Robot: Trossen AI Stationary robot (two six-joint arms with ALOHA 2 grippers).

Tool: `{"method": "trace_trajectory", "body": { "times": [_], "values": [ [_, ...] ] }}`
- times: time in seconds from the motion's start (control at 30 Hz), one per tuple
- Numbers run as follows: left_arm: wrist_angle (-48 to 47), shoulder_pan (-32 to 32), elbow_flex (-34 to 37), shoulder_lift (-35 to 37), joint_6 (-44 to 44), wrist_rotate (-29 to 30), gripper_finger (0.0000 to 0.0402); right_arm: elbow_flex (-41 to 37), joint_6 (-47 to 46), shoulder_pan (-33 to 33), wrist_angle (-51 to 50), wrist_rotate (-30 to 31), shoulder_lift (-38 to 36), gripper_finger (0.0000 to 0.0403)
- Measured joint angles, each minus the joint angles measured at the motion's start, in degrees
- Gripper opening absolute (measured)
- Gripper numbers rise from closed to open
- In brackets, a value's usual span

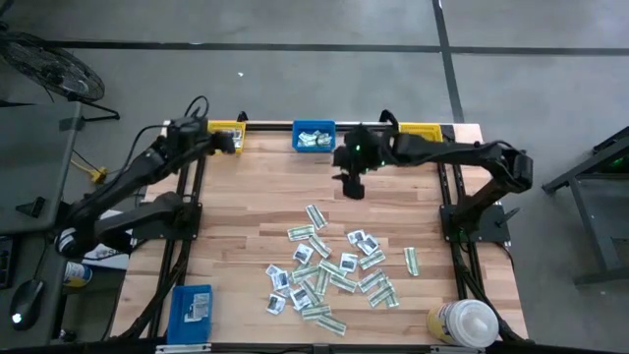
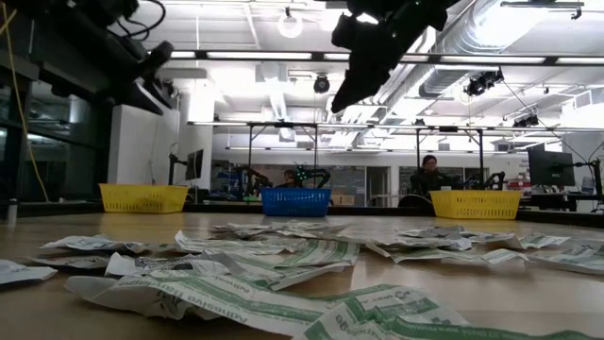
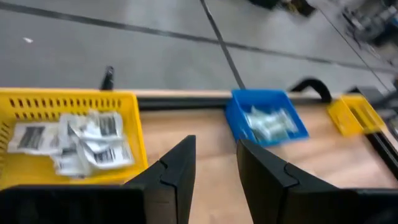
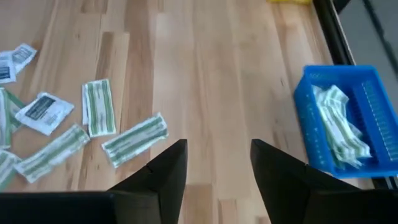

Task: Pick & Place First Aid Supplies
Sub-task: Put the green bandage pack into the top blue bin

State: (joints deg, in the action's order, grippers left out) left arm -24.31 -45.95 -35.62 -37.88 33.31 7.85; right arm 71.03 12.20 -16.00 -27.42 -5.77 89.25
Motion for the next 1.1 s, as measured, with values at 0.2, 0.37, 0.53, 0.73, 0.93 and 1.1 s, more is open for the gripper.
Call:
{"method": "trace_trajectory", "body": {
  "times": [0.2, 0.37, 0.53, 0.73, 0.93, 1.1],
  "values": [
    [-5.0, 7.6, 0.0, 4.8, 0.0, 0.2, 0.0117, -4.0, -5.3, 6.2, 6.9, 4.4, 0.0, 0.0157],
    [-5.6, 13.9, 0.0, 5.3, -0.1, 0.4, 0.0117, -8.2, -6.8, 10.6, 10.7, 5.5, 0.0, 0.0147],
    [-5.7, 19.1, 1.4, 5.5, -0.5, 1.7, 0.0117, -13.7, -7.4, 14.4, 17.0, 6.6, 0.9, 0.0142],
    [-5.5, 24.5, 3.7, 5.5, 1.8, 1.8, 0.0117, -12.1, -6.9, 17.2, 16.7, 5.9, 5.5, 0.0142],
    [-5.4, 29.0, 5.3, 5.5, 4.9, 2.9, 0.0117, -2.2, -1.6, 17.5, 6.0, 3.5, 13.3, 0.0142],
    [-5.4, 31.9, 5.3, 5.5, 6.0, 3.7, 0.0117, 3.3, 5.8, 17.1, -0.7, 1.4, 18.5, 0.0142]
  ]
}}
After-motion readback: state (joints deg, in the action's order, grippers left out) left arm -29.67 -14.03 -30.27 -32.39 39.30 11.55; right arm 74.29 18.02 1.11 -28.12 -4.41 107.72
